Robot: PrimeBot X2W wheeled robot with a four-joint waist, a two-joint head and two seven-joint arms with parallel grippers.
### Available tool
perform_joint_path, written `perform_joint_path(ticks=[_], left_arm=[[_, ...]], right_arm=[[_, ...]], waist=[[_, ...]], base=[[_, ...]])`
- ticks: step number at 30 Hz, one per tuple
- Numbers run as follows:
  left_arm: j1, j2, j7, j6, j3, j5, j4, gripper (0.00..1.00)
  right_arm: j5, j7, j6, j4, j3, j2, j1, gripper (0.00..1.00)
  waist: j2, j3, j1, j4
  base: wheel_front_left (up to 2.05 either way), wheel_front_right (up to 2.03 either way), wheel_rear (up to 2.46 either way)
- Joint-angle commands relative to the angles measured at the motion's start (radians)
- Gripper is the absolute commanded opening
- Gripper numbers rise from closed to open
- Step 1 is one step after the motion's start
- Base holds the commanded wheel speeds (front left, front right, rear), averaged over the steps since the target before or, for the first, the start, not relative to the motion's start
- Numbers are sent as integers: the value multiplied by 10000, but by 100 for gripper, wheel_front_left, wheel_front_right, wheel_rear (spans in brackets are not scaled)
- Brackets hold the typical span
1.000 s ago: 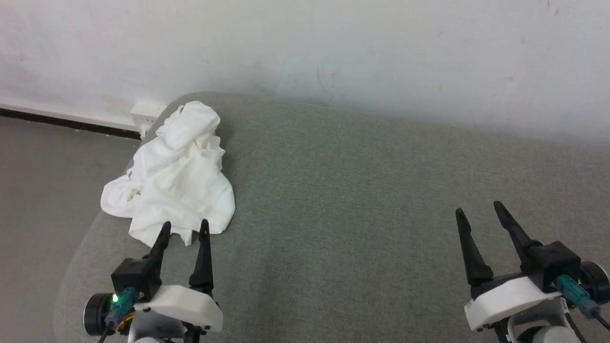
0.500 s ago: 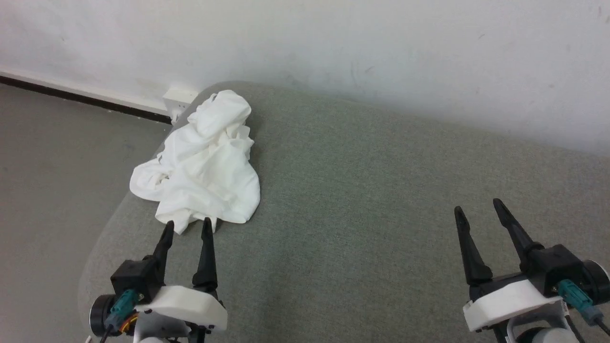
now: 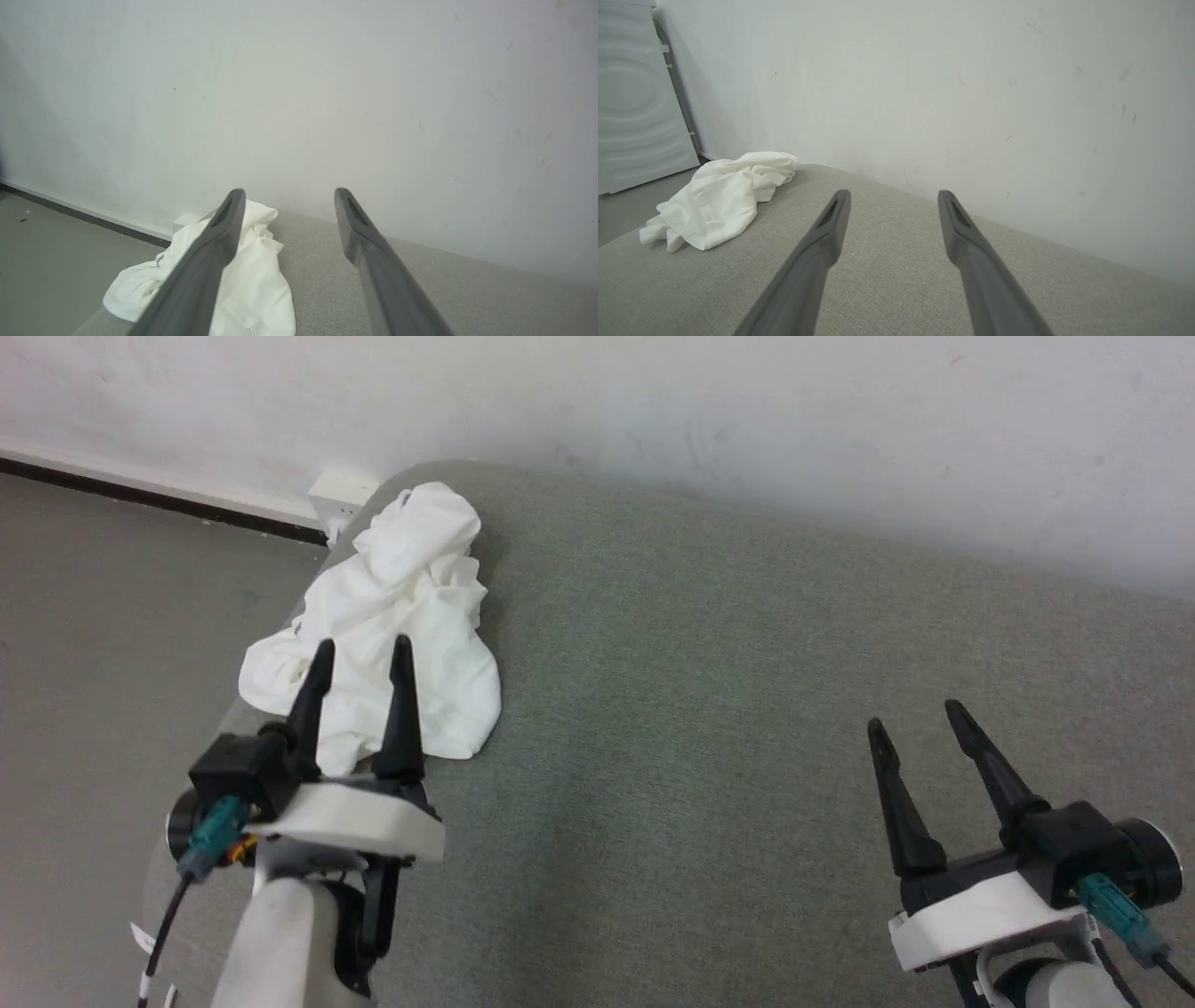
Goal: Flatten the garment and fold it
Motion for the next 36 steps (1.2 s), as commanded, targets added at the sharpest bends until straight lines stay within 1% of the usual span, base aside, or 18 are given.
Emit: perform_joint_path(ticks=[1, 3, 4, 8, 12, 16, 21, 25, 28, 31, 35, 36], left_arm=[[-651, 14, -130, -183, 161, 29, 223, 100], [-1142, 147, -172, -294, 333, 12, 464, 100], [-1142, 147, -172, -294, 333, 12, 464, 100], [-2135, 545, -48, -390, 584, -198, 1199, 100], [-3068, 1166, 807, -405, 894, -534, 2137, 100], [-3701, 1854, 2092, -340, 1133, -850, 3235, 100], [-4189, 2537, 4138, -289, 1079, -1135, 4889, 100], [-4463, 2932, 5207, -193, 1051, -1295, 5890, 100], [-4542, 3032, 5888, -66, 1107, -1525, 6563, 100], [-4633, 2994, 6349, 26, 1136, -1758, 7024, 100], [-4793, 3043, 7020, -49, 976, -1912, 7589, 100], [-4861, 3060, 7155, -115, 907, -1931, 7704, 75]], right_arm=[[-58, -35, -5, -105, 83, 22, -212, 100], [-61, -27, -5, -164, 143, 20, -320, 100], [-61, -27, -5, -164, 143, 20, -320, 100], [3, -61, -5, -273, 156, -57, -538, 100], [88, -151, -6, -292, 85, -120, -710, 100], [216, -316, -6, -228, 52, -117, -910, 100], [350, -535, -6, -104, 62, -93, -1128, 100], [406, -672, -6, -55, 106, -84, -1330, 100], [407, -760, -7, -59, 140, -97, -1435, 100], [413, -832, -7, -54, 175, -134, -1527, 100], [476, -904, -7, -32, 265, -183, -1632, 100], [501, -919, -7, -12, 283, -206, -1650, 100]], waist=[[0, 322, -1, -373], [0, 554, -1, -638], [0, 554, -1, -638], [0, 1104, -1, -1180], [0, 1640, -1, -1700], [0, 2119, -1, -2094], [0, 2540, -1, -2204], [0, 2772, -1, -2207], [0, 2942, -1, -2182], [0, 3104, -1, -2119], [0, 3223, -1, -2024], [0, 3226, -1, -1988]], base=[[0, 0, 0], [0, 0, 0], [0, 0, 0], [0, 0, 0], [0, 0, 0], [0, 0, 0], [0, 0, 0], [0, 0, 0], [0, 0, 0], [0, 0, 0], [0, 0, 0], [0, 0, 0]])
